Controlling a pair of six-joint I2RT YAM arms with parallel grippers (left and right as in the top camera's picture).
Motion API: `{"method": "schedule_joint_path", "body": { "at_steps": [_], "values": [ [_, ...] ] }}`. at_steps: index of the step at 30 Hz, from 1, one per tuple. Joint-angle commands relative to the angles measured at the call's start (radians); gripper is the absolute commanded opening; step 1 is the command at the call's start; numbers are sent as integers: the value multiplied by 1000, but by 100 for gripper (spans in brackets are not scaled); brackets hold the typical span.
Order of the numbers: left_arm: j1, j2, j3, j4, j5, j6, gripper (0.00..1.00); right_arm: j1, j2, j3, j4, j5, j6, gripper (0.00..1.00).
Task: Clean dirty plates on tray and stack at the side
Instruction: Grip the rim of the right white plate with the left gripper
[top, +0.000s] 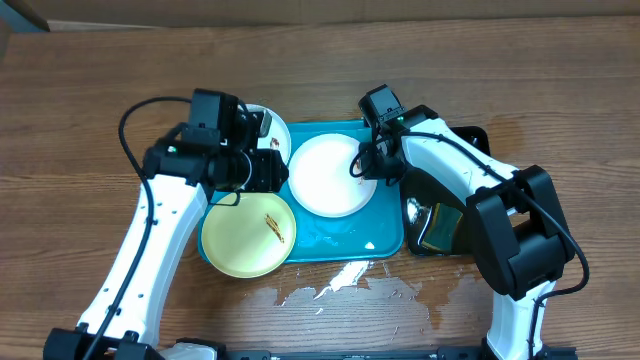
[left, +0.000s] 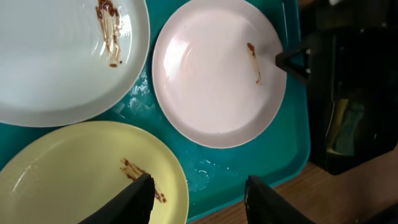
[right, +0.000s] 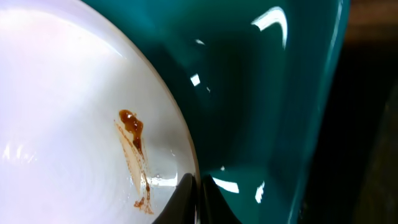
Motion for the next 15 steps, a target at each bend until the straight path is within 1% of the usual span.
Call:
{"method": "schedule_joint_path", "body": {
  "at_steps": [1,5,6,9,12,15],
  "values": [
    [-3,6,-55,44,-6,-44,47,-4,-3,-1,-34,20,48,7],
    [-4,10,-105,108,-6,-70,46,-4,-38,14,-40,20,47,15],
    [-7,11,-116,122,-6,-76,45,-4,-53,20,-44,20,47,19],
    [-24,27,-141,163,-6,-101,43,-4,-98,36,-61,21,46,36],
    [-52,60,-146,182,-7,-116,41,-4,-143,43,-77,21,39,49],
    [-93,108,-146,207,-44,-148,39,-8,-190,44,-100,21,39,53]
  ]
}}
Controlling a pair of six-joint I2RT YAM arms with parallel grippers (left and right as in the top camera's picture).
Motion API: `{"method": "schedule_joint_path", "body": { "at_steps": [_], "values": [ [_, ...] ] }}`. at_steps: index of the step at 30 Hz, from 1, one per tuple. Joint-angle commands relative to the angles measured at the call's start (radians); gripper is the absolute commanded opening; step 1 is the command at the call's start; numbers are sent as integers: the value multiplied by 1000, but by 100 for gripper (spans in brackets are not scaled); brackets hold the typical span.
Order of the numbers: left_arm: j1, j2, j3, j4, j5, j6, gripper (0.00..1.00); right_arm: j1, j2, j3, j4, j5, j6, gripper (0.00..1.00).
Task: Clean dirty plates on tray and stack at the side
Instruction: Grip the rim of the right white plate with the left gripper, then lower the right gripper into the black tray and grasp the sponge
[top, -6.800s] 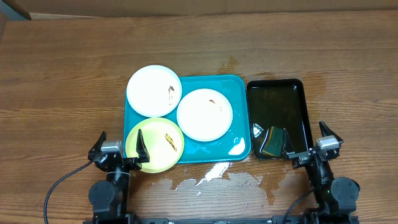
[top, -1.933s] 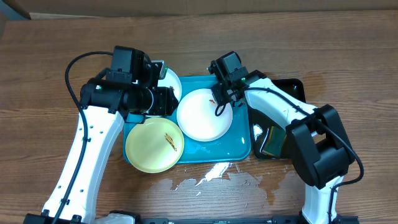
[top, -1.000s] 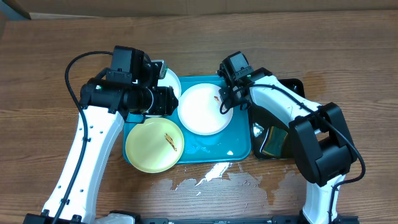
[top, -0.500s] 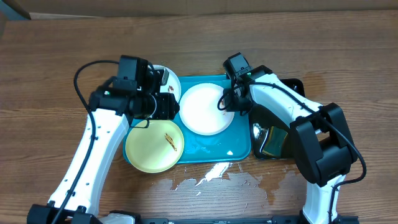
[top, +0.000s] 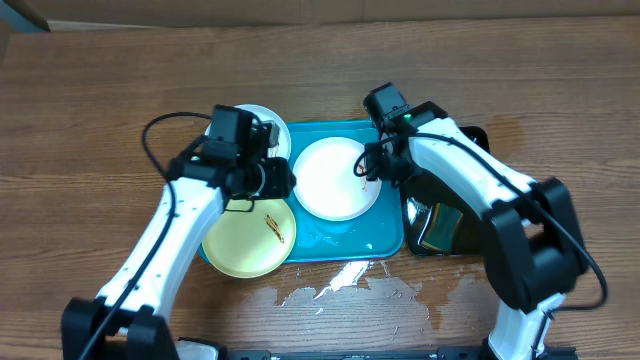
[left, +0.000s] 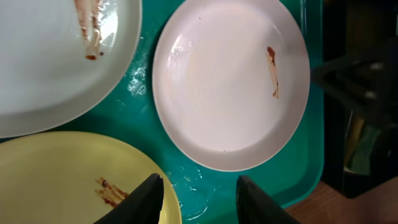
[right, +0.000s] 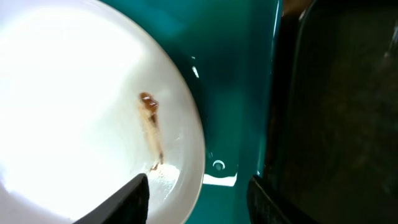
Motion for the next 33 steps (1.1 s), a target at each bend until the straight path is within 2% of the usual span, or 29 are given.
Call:
{"method": "schedule_joint_path", "body": {
  "at_steps": [1,4,7,13,20,25,33],
  "values": [
    [-53,64,-14,23,-74,-67,39,-12,-106,42,-24,10,2,54],
    [-85,111,-14,38,-174,-104,41,-33,-137,42,-61,10,2,55],
    [-97,155,-14,51,-213,-142,41,-67,-153,42,-101,10,-4,55],
    [-96,222,-14,122,-216,-166,39,-162,-156,42,-141,9,-66,56],
    [-97,284,-14,183,-223,-179,36,-293,-156,42,-161,-121,-164,56],
    [-96,294,-14,192,-224,-192,29,-312,-156,37,-161,-104,-164,56],
    [-123,304,-14,215,-253,-193,26,-312,-155,31,-234,-69,-122,61]
  ]
}}
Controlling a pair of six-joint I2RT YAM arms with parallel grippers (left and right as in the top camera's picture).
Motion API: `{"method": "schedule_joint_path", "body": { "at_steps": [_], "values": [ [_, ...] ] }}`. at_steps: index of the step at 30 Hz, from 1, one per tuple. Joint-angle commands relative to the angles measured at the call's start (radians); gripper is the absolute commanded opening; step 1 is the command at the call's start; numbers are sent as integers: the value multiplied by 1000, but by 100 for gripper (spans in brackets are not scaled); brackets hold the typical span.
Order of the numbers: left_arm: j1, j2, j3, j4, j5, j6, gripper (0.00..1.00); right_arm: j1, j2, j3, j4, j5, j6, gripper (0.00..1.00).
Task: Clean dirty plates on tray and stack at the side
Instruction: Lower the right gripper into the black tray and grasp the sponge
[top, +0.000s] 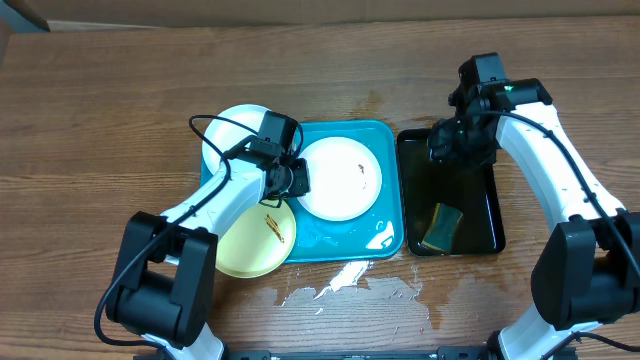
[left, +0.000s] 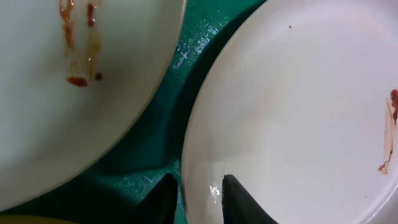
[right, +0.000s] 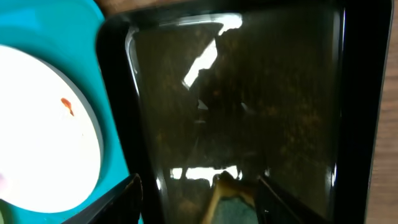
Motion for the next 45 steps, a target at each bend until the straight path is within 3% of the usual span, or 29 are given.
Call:
{"method": "schedule_joint_path", "body": {
  "at_steps": [1,10,16,28,32,37,45],
  "values": [
    [-27,27,-8,4,-42,-12,26,0,-20,9,-44,12,38,62],
    [-34,31,-8,3,-59,-33,18,-3,-20,8,-215,17,131,82],
    [-34,31,-8,3,-59,-33,26,-3,-20,-63,-242,57,220,85],
    [-34,31,-8,4,-58,-32,31,33,-20,-311,-7,42,340,67],
    [-34,31,-8,5,-59,-33,33,74,-20,-337,48,47,340,55],
    [-34,31,-8,7,-59,-32,33,124,-20,-359,62,113,393,50],
    [-34,31,-8,7,-59,-32,34,147,-20,-365,85,174,391,33]
  ]
}}
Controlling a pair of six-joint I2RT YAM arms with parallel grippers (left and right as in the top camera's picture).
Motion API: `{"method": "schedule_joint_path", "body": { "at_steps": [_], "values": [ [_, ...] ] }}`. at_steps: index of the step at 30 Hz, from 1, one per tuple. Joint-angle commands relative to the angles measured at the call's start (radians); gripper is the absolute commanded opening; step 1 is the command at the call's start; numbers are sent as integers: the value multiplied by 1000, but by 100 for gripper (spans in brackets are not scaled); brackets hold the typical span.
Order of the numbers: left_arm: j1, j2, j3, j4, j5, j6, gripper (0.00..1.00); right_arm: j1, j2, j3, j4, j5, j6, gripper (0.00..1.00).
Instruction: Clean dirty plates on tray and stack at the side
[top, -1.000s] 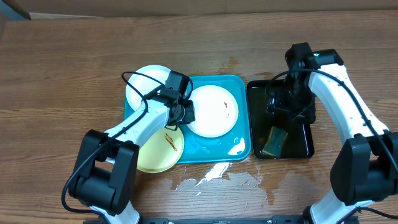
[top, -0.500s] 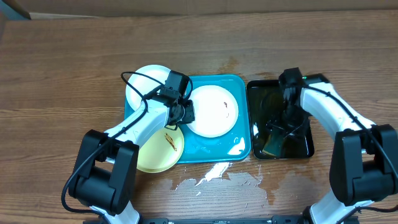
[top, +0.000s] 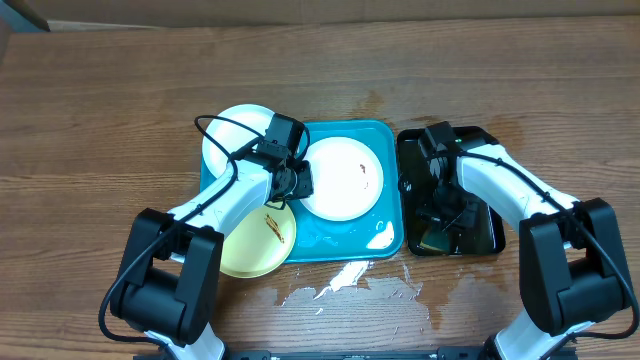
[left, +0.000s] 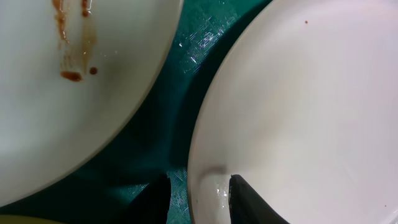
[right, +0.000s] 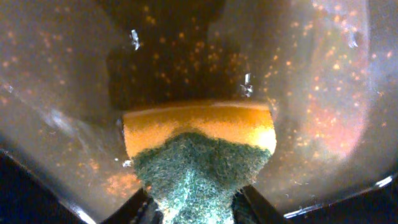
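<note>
A white plate (top: 345, 180) with a small brown smear lies on the teal tray (top: 350, 240). My left gripper (top: 298, 182) sits low at its left rim. In the left wrist view the left gripper (left: 196, 202) is open, one finger on the tray (left: 174, 112), the other over the plate (left: 298, 112). A pale smeared plate (top: 235, 135) and a yellow plate (top: 250, 245) overlap the tray's left side. My right gripper (top: 440, 222) is down in the black tray (top: 490, 215). There the right gripper (right: 196, 208) is shut on the green-and-yellow sponge (right: 199, 162).
Water is spilled on the wooden table (top: 100, 150) in front of the teal tray, as a white puddle (top: 340, 285). The black tray's floor (right: 323, 93) is wet. The pale plate (left: 74, 93) lies close beside the white one.
My right gripper went from above the far part of the black tray down to its near end and shut on the sponge. The left gripper stays at the white plate's rim, jaws slightly wider.
First my right gripper was shut at the white plate's right edge, with the left open above the tray. Then the right stood open over that edge. Later the left was down at the plate's left rim and the right over the black tray, now on the sponge.
</note>
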Motion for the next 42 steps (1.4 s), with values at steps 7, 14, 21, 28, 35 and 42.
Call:
{"method": "schedule_joint_path", "body": {
  "at_steps": [7,14,21,28,35,42],
  "values": [
    [-6,15,-8,3,-14,-6,34,2,-20,-4,172,75,-64,32],
    [-6,15,-8,3,-14,-6,34,2,-20,-4,271,76,-166,35],
    [-6,15,-8,3,-14,-7,47,1,-21,77,203,76,-179,49],
    [-6,15,-8,27,-15,-7,44,1,-21,153,79,76,-179,57],
    [-6,23,-8,45,-14,-6,23,1,-21,147,14,59,-174,69],
    [-6,23,-8,45,-14,-7,15,3,-21,105,13,-42,-174,71]
  ]
}}
